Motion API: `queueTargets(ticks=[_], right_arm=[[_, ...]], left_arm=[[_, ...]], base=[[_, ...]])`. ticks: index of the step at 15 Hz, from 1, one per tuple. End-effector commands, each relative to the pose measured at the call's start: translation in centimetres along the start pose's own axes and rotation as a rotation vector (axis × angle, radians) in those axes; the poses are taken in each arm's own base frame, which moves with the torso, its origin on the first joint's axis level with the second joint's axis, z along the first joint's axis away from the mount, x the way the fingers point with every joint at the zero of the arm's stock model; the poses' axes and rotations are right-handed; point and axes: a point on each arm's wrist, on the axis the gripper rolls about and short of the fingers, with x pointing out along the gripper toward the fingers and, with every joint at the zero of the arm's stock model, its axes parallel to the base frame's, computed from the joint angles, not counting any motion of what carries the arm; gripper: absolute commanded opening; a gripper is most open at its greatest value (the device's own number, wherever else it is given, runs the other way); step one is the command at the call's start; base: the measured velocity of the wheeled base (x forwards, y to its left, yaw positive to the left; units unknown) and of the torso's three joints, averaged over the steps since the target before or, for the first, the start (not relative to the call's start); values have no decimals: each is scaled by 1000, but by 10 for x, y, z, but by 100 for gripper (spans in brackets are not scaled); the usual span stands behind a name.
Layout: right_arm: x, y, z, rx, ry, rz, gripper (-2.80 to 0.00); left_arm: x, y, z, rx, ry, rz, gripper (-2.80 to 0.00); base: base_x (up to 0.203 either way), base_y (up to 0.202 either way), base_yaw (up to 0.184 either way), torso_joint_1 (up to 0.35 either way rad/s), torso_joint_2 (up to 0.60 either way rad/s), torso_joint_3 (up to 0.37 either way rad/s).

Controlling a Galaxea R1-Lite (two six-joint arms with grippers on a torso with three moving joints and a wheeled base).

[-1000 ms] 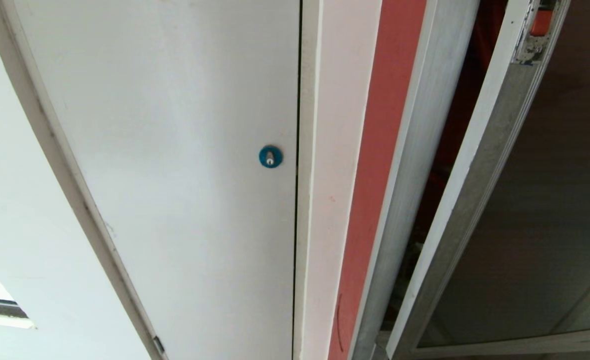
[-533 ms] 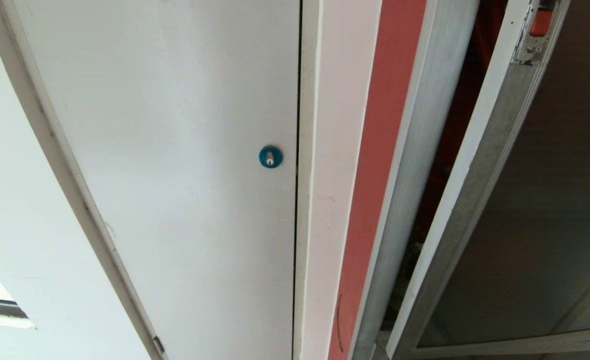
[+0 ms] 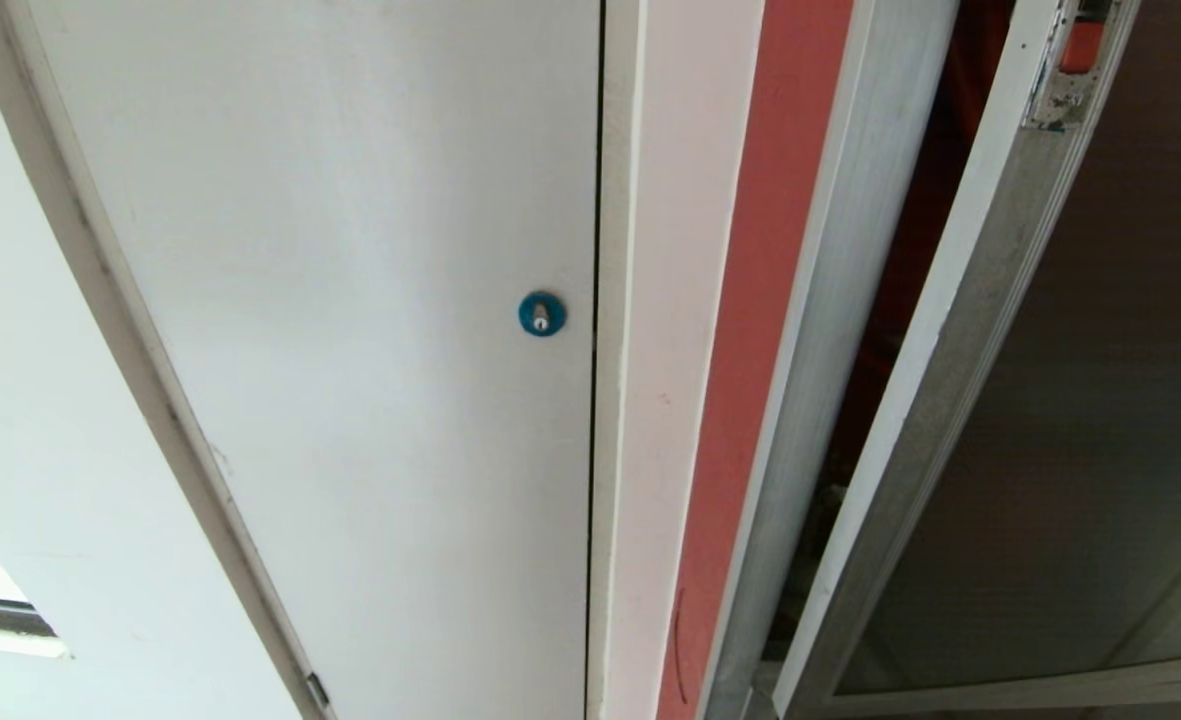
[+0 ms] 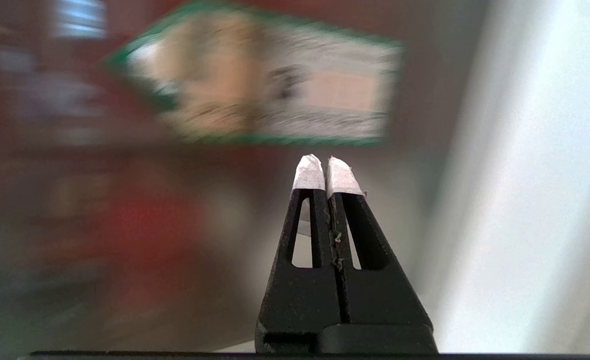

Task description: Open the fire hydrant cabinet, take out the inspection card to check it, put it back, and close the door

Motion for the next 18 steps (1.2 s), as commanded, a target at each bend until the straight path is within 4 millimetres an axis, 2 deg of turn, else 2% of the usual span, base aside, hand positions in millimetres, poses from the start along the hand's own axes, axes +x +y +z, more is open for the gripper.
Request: queueTargets(ticks=[1, 5, 7, 16, 18], right_arm=[[-13, 4, -25, 29, -45, 107, -280], [-11, 24, -73, 70, 71, 381, -280], [-12, 29, -90, 77, 115, 437, -280], [-17, 33, -109, 94, 304, 486, -280], [-17, 33, -110, 153, 327, 477, -280]], left_arm=[[0, 0, -1, 0, 2, 0, -280], [0, 0, -1, 0, 2, 0, -280], [0, 0, -1, 0, 2, 0, -280], [0, 0, -1, 0, 2, 0, -280], [0, 0, -1, 0, 2, 0, -280]], base=[[0, 0, 0, 0, 0, 0], [0, 0, 0, 0, 0, 0], [0, 0, 0, 0, 0, 0], [0, 0, 0, 0, 0, 0], [0, 0, 0, 0, 0, 0]])
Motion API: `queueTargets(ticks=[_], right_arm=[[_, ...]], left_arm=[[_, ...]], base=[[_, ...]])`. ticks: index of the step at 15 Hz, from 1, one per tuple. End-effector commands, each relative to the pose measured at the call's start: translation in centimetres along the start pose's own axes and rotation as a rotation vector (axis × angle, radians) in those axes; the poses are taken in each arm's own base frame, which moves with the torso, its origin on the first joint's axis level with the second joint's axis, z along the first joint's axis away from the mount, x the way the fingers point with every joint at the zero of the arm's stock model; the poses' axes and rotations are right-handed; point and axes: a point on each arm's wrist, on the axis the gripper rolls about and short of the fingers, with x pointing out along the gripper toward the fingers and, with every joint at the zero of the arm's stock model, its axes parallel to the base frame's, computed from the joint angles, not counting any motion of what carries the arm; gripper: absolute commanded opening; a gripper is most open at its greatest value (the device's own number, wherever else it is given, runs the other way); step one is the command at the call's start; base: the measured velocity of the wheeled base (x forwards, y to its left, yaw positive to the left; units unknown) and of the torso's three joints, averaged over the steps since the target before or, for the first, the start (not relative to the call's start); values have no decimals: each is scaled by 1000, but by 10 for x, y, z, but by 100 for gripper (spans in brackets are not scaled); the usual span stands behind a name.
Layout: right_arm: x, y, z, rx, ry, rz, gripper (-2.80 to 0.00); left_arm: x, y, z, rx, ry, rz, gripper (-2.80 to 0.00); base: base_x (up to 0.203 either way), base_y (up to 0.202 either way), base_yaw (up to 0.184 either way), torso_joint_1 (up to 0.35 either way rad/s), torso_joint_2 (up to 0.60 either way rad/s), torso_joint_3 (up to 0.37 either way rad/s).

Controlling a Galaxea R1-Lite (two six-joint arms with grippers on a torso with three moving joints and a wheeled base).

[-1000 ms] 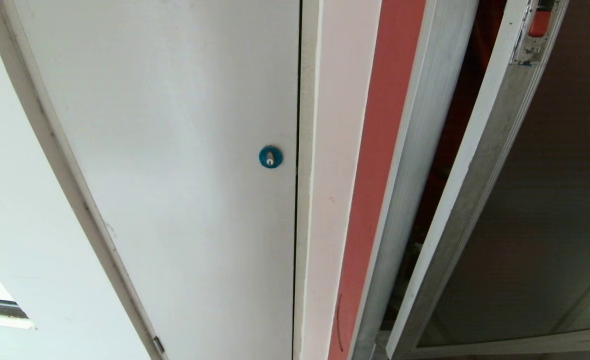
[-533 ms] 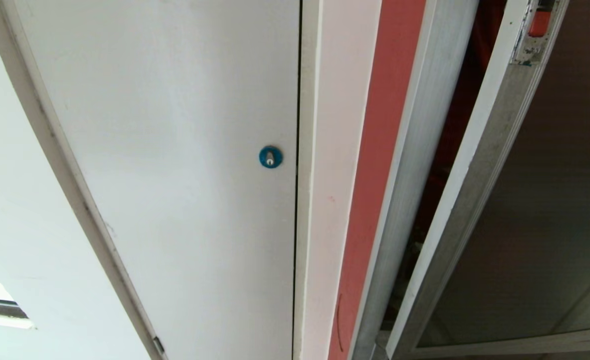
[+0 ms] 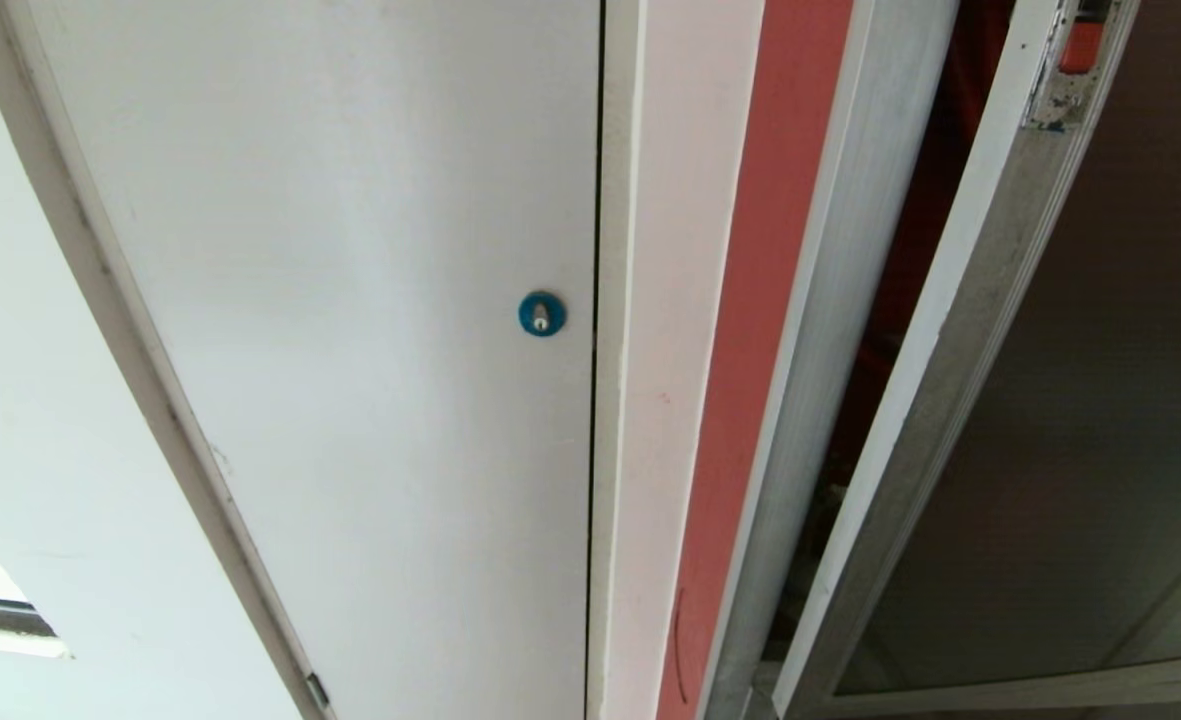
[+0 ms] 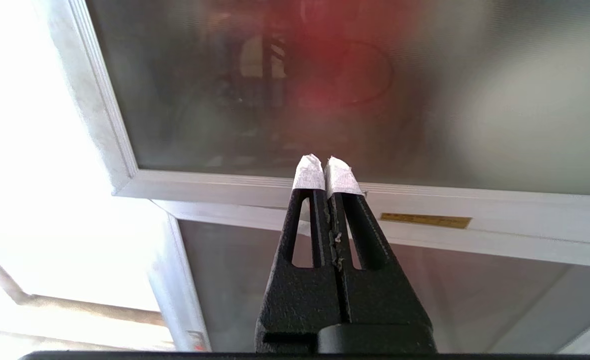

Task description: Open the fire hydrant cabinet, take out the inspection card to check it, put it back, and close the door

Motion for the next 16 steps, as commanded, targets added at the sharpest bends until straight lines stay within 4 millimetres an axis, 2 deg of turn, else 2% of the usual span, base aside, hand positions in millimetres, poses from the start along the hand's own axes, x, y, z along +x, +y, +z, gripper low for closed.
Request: queueTargets(ticks=[1, 16], right_arm=[[0, 0, 0, 9, -2, 1, -280], [0, 0, 0, 32, -2, -3, -280]], left_arm=[[0, 0, -1, 0, 2, 0, -280], [0, 0, -1, 12, 3, 5, -280]], base=[[0, 0, 0, 0, 0, 0], [0, 0, 0, 0, 0, 0]])
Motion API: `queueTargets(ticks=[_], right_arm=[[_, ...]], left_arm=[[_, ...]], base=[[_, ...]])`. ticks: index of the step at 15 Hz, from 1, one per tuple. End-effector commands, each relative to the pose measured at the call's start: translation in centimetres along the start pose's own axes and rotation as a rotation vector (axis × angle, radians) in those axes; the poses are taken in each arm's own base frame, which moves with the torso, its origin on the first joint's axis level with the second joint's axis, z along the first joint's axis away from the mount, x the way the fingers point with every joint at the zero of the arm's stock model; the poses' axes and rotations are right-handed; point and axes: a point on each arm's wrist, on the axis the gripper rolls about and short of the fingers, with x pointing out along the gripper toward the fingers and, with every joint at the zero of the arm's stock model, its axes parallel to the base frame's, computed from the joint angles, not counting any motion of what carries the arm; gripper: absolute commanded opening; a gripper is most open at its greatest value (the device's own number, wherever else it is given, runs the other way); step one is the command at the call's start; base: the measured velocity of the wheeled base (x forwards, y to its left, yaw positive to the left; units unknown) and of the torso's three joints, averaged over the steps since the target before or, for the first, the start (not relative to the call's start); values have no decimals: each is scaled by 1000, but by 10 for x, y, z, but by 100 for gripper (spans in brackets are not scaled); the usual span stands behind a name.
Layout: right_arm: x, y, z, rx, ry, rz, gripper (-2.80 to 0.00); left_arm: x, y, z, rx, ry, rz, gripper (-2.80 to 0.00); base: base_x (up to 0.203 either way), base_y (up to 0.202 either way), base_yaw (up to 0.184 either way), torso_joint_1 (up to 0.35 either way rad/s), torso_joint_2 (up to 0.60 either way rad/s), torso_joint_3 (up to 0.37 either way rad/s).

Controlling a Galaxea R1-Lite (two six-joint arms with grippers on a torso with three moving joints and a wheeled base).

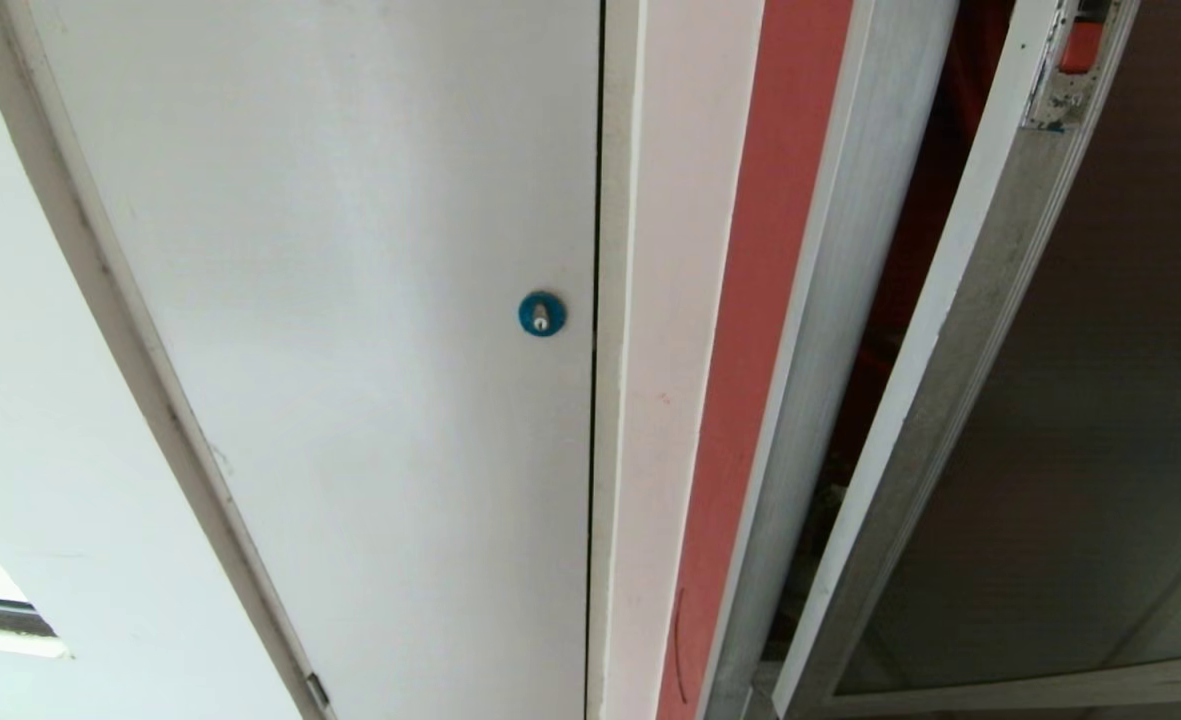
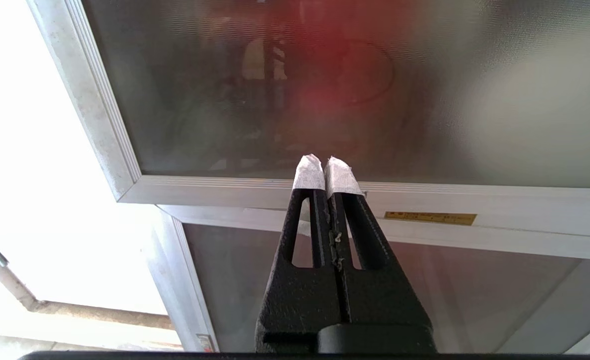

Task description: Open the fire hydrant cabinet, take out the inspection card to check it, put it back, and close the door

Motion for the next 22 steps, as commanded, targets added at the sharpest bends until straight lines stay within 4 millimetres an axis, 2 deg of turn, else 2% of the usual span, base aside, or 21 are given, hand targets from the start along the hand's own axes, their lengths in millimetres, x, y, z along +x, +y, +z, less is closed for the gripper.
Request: queueTargets(ticks=[1, 4, 6, 9, 11, 13, 15, 18, 22], right_arm=[[0, 0, 0, 0, 0, 1, -280], [0, 0, 0, 0, 0, 1, -280], [0, 0, 0, 0, 0, 1, -280], [0, 0, 0, 0, 0, 1, -280], [0, 0, 0, 0, 0, 1, -280], [0, 0, 0, 0, 0, 1, -280], [0, 0, 0, 0, 0, 1, -280], [0, 0, 0, 0, 0, 1, -280], [0, 0, 0, 0, 0, 1, -280]], left_arm=[[0, 0, 0, 31, -2, 9, -280], [-9, 0, 28, 38, -94, -13, -280], [-8, -2, 49, 40, -94, -100, -280], [19, -5, 92, -9, 33, -295, -280], [52, -9, 122, -81, 139, -455, -280], [93, -15, 146, -142, 233, -631, -280], [136, -31, 163, -193, 286, -818, -280], [193, -75, 173, -222, 299, -1063, -280], [237, -141, 177, -213, 266, -1277, -280]], base=[[0, 0, 0, 0, 0, 0], [0, 0, 0, 0, 0, 0], [0, 0, 0, 0, 0, 0], [0, 0, 0, 0, 0, 0], [0, 0, 0, 0, 0, 0], [0, 0, 0, 0, 0, 0], [0, 0, 0, 0, 0, 0], [0, 0, 0, 0, 0, 0], [0, 0, 0, 0, 0, 0]])
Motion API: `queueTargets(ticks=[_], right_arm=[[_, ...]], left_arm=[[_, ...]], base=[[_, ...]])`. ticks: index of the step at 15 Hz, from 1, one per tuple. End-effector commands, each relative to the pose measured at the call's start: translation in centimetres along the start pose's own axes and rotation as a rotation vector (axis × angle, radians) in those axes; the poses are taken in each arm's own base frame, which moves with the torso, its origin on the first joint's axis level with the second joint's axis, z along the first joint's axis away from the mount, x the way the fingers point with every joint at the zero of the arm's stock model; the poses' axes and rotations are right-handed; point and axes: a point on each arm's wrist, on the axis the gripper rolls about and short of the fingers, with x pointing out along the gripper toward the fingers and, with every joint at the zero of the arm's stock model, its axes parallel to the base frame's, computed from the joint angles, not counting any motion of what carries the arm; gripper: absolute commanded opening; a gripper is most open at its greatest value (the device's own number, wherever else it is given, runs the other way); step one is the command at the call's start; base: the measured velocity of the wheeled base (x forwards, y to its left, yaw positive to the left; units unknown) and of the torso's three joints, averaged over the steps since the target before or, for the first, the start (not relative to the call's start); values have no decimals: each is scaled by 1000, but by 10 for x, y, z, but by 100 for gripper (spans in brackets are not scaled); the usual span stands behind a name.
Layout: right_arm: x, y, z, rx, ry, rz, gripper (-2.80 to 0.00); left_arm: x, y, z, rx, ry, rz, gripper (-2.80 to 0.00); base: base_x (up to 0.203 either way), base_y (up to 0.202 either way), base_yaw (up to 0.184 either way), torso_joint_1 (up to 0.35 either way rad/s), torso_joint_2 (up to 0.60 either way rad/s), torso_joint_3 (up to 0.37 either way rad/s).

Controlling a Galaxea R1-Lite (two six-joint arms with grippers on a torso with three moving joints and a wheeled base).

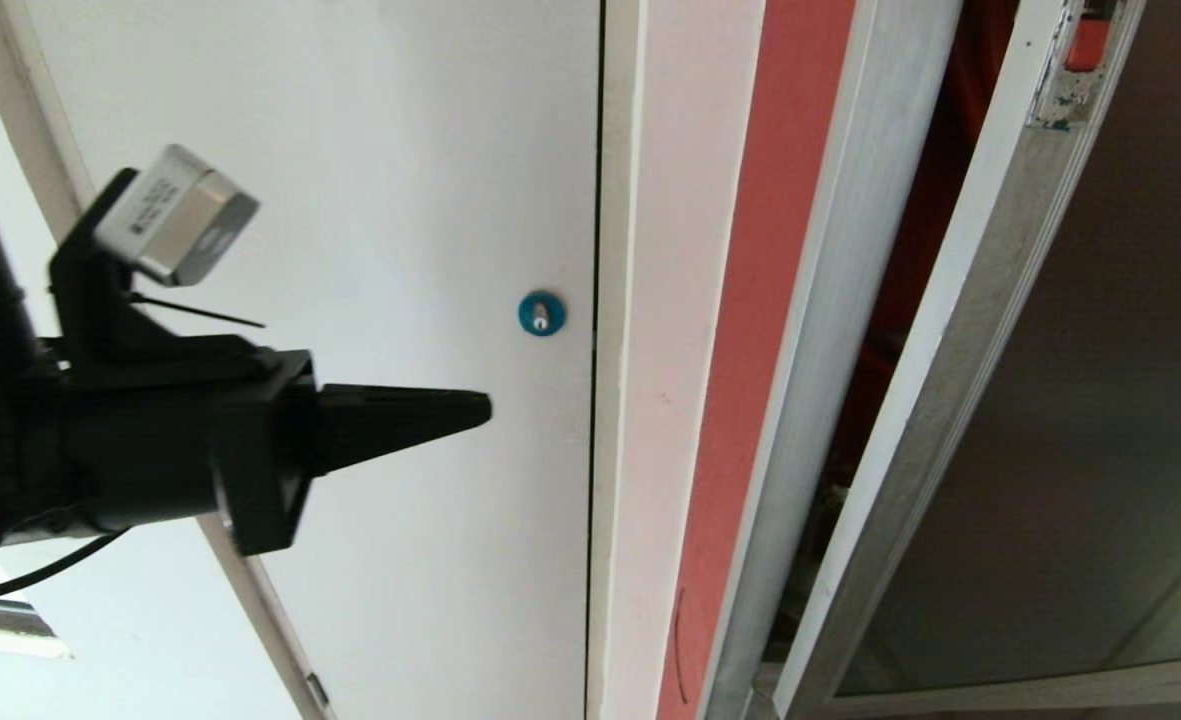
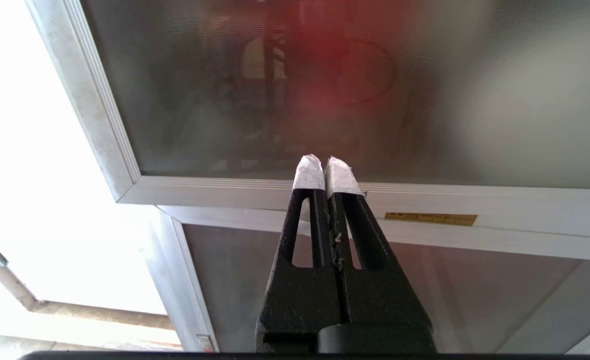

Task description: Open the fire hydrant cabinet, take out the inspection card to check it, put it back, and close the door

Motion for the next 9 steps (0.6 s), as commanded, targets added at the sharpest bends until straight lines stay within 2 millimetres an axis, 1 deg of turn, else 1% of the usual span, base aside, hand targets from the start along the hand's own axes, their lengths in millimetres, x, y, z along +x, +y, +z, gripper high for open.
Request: queueTargets(ticks=[1, 3, 5, 8, 9], right_arm=[[0, 0, 0, 0, 0, 1, -280], [0, 0, 0, 0, 0, 1, -280], [0, 0, 0, 0, 0, 1, -280], [0, 0, 0, 0, 0, 1, -280], [0, 0, 0, 0, 0, 1, -280]], left_arm=[[56, 29, -11, -48, 70, -68, -280], [84, 35, -7, -37, 71, -110, -280], [108, 36, -8, -29, 79, -151, -280], [136, 37, -10, -24, 86, -186, -280], [142, 35, -11, -23, 86, -188, -280]], base=[[0, 0, 0, 0, 0, 0], [0, 0, 0, 0, 0, 0], [0, 0, 0, 0, 0, 0], [0, 0, 0, 0, 0, 0], [0, 0, 0, 0, 0, 0]])
